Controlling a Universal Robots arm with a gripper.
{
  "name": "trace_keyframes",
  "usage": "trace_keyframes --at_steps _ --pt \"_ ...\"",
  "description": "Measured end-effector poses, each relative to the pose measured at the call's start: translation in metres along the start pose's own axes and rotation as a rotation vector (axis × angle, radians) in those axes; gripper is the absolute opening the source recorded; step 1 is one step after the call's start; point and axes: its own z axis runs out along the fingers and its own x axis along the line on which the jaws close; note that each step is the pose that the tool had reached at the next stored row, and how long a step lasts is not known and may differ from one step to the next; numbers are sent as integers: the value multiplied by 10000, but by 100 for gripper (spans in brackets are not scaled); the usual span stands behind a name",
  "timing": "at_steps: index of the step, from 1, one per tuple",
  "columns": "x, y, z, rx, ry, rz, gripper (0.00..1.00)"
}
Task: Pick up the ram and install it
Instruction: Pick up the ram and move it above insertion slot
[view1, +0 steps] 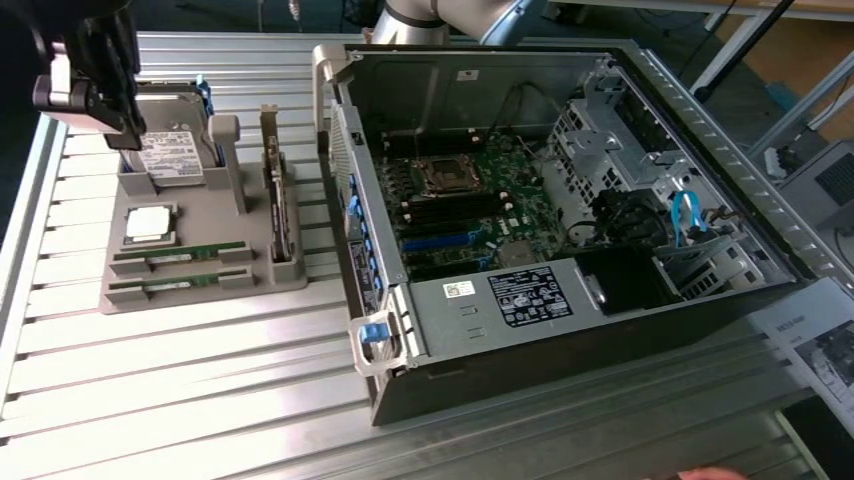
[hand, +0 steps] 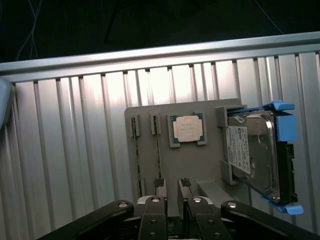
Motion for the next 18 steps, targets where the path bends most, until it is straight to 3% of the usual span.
trace_keyframes --at_steps 18 --pt "10 -10 225 0 0 -1 24"
